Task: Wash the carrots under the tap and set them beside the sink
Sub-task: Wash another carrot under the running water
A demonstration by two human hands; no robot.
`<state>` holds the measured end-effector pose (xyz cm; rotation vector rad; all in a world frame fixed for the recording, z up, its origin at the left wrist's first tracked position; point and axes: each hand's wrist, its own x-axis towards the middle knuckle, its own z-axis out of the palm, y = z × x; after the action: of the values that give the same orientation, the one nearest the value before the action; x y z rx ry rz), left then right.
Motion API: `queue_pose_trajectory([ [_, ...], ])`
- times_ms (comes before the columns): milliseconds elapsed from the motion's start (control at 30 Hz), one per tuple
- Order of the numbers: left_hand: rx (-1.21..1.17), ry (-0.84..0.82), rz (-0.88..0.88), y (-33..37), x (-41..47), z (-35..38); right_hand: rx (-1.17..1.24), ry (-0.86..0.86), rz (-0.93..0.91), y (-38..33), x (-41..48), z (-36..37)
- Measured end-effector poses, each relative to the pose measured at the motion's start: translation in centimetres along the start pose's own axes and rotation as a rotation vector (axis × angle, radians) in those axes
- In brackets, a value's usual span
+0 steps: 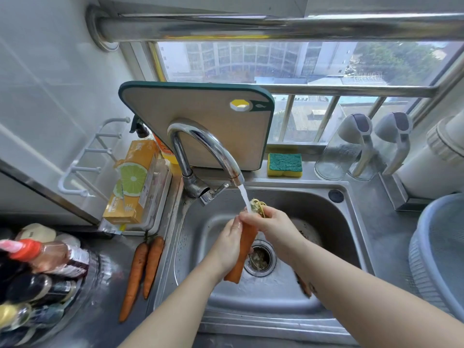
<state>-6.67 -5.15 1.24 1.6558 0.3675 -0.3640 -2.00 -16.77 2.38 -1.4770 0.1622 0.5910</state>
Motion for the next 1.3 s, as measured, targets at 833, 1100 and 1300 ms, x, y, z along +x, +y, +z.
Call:
queue_pose_trajectory([
  [833,-0.049,-0.037,-0.205,1.8,1.2,-0.3,-0.183,-0.058,-0.072,0.6,0.6,-0.1],
  [1100,0.235,-0.026,-0.067,0.5,0.1,0.5,-0.203,0.056,0.171,0.8,1.7,-1.3],
  [1300,0.023,-0.115,-0.120,0.9,-0.2,-0.8,0.036,-0.244,0.117,2.3,1.1,-2.1],
])
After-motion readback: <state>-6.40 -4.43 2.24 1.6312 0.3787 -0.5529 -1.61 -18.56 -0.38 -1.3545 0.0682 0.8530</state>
